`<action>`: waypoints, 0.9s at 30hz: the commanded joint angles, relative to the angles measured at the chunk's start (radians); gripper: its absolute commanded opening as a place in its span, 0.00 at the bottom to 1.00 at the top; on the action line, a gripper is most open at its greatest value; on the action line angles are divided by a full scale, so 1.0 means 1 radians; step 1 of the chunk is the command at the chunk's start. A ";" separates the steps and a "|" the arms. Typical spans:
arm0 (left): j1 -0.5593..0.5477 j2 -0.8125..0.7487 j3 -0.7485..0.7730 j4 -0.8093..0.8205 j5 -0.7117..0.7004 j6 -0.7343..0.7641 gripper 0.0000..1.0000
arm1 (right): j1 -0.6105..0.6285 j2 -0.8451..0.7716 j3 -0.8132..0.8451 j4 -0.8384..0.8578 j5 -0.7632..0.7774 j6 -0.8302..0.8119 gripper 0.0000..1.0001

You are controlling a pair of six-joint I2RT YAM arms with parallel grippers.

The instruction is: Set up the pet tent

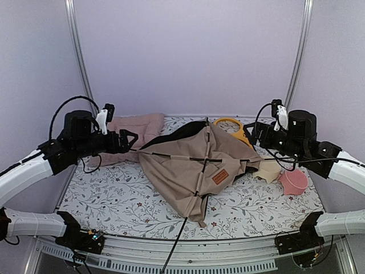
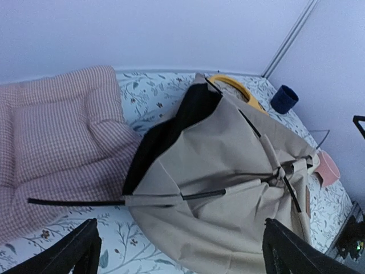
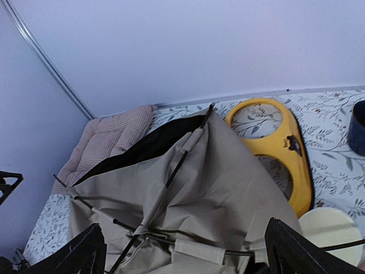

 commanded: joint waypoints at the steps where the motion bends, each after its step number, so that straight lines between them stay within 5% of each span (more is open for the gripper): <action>1: -0.116 -0.020 -0.058 -0.070 0.048 -0.108 0.98 | 0.101 0.019 -0.026 -0.090 -0.255 0.220 0.99; 6: -0.261 -0.065 -0.174 -0.043 0.054 -0.237 0.94 | 0.472 0.111 -0.024 -0.134 -0.090 0.425 0.99; 12: -0.447 -0.096 -0.277 0.012 -0.025 -0.401 0.91 | 0.747 0.251 0.023 -0.142 0.023 0.673 0.93; 19: -0.578 -0.121 -0.353 0.094 -0.116 -0.588 0.89 | 0.923 0.387 0.070 -0.145 0.093 0.914 0.84; 27: -0.647 -0.054 -0.342 0.152 -0.173 -0.655 0.89 | 1.001 0.476 0.075 -0.033 0.047 0.992 0.78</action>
